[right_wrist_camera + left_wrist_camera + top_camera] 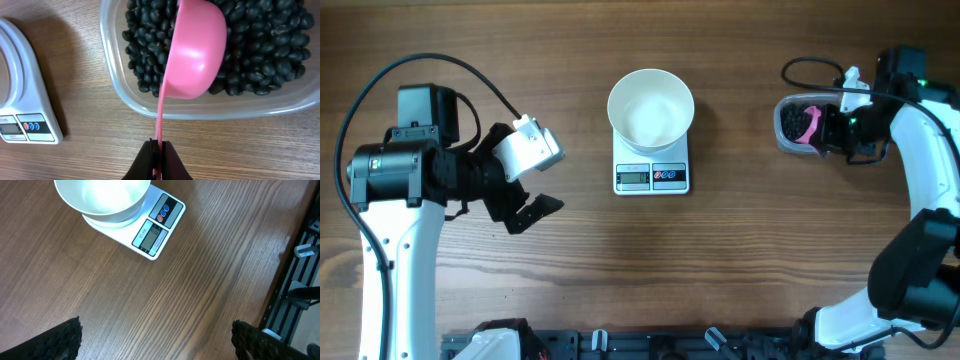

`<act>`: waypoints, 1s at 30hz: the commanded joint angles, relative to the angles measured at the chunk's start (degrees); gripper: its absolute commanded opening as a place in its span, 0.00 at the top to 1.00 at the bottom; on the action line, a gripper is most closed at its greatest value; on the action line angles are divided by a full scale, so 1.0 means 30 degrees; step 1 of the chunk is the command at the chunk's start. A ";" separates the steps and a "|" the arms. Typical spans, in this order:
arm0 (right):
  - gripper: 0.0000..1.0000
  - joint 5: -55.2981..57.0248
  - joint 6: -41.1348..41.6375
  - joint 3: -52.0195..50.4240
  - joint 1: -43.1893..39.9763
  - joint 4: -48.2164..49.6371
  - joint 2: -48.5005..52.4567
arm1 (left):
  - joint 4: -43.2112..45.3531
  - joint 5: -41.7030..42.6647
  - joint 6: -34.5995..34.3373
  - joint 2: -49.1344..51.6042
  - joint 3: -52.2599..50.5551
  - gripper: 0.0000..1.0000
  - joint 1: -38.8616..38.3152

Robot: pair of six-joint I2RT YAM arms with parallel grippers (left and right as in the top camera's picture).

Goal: Scoop item into bowl and weigh 150g on scale
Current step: 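Scoop black beans with the pink scoop and lift it out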

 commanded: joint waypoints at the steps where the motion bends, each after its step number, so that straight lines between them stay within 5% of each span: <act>1: 0.96 -0.0809 0.0291 -0.0321 -0.0707 0.0087 -0.0160 | -0.0007 0.0488 0.0386 -0.0211 0.0408 0.00 0.0080; 30: 0.96 -0.6251 -0.0823 -0.0255 -0.4211 -0.0517 -0.1158 | -0.0007 0.0488 0.0379 -0.0211 0.0408 0.00 0.0080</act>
